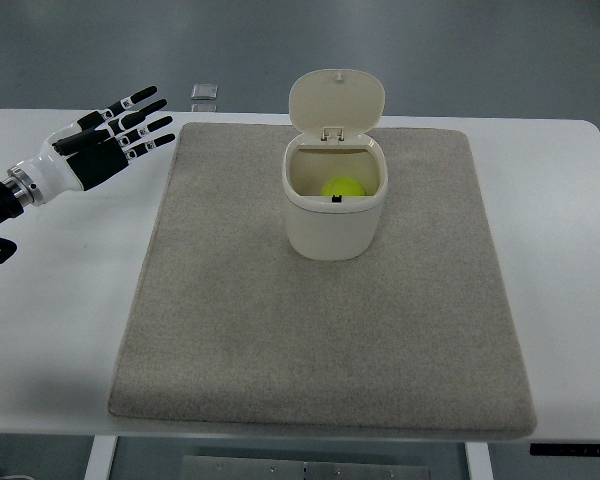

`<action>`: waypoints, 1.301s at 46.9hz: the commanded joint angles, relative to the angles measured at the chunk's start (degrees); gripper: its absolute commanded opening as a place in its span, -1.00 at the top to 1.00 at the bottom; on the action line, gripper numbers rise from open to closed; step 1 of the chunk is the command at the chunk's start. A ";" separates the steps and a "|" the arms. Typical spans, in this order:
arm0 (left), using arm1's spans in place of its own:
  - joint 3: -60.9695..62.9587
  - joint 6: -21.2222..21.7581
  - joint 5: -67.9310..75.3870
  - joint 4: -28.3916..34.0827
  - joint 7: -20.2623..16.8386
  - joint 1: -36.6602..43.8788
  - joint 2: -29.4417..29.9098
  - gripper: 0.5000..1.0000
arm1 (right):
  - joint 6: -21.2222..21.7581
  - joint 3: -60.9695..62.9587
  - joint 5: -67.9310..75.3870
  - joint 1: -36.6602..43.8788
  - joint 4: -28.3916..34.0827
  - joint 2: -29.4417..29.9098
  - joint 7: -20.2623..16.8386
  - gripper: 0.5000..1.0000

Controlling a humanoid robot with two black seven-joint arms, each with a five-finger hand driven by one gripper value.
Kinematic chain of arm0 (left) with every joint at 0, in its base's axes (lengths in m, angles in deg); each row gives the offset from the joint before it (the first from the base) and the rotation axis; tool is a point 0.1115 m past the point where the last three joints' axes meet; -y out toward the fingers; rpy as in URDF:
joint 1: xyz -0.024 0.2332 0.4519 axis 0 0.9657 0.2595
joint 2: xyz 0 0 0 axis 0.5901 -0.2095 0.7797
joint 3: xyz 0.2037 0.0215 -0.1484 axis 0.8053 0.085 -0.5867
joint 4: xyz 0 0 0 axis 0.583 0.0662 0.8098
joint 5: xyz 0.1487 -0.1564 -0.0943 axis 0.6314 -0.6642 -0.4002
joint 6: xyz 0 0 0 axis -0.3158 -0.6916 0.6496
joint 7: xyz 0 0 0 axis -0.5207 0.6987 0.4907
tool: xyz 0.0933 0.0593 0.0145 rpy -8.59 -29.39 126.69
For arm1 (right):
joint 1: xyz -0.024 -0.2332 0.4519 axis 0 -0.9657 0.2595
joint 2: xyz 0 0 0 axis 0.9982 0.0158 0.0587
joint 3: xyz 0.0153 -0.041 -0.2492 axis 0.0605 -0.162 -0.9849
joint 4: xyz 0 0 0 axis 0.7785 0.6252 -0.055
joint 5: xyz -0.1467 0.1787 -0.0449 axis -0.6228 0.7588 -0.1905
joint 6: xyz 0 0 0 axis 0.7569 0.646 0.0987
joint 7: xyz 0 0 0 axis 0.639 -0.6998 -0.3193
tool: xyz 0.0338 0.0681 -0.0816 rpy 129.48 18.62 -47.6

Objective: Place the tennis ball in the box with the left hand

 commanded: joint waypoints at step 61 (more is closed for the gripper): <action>-1.94 0.01 -2.01 0.67 -0.71 -1.00 0.00 -0.98 | 0.31 0.44 0.18 0.00 0.97 0.00 -0.04 -0.60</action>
